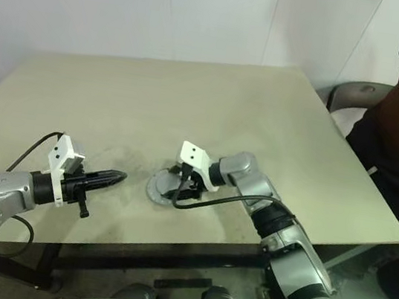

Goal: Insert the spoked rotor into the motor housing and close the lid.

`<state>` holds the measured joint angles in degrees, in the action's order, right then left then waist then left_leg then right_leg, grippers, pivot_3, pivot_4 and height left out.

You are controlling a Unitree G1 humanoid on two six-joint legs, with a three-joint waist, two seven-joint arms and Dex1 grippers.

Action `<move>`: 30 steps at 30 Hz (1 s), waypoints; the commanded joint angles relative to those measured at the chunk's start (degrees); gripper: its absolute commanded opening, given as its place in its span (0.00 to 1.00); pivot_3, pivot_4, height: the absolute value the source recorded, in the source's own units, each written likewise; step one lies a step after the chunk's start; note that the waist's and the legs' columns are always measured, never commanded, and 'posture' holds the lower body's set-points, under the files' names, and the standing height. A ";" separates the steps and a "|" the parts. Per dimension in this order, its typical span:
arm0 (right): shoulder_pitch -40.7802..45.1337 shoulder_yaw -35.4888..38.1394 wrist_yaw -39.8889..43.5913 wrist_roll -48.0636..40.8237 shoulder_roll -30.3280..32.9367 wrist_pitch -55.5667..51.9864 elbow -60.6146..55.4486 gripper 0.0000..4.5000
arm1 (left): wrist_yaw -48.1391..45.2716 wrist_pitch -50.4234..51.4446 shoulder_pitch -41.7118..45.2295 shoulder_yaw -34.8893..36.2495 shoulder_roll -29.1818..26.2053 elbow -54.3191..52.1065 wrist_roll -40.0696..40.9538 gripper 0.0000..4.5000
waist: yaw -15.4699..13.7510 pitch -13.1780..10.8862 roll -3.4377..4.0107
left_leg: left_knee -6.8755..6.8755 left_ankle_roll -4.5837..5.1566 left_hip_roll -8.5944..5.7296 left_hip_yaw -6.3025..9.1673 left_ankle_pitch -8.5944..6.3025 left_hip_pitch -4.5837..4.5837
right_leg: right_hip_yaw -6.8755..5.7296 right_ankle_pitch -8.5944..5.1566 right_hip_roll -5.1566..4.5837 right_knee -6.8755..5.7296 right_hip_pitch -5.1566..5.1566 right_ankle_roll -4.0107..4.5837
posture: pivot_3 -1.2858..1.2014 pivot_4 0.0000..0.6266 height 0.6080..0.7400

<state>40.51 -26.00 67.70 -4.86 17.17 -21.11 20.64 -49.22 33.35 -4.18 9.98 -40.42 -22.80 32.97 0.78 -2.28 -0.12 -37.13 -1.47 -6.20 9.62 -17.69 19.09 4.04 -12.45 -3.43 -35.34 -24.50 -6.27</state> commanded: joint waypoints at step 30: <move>-0.92 2.27 -2.33 1.48 -1.67 3.31 1.23 0.72 | 0.71 -0.57 0.41 1.61 -1.17 -1.60 0.40 0.00 | 0.01 0.01 -0.01 | -0.01 -0.02 0.00 -0.01 0.01 -0.06 | 0.02 0.01 0.01 -0.02 0.04 0.02 | 0.52 0.00 1.00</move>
<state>39.36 -23.98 65.59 -3.47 15.97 -18.41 21.77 -48.45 33.26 -4.22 9.98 -40.62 -22.80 33.01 0.79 -2.28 -0.13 -37.14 -1.49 -6.19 9.61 -17.68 19.02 4.05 -12.44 -3.43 -35.37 -24.45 -6.25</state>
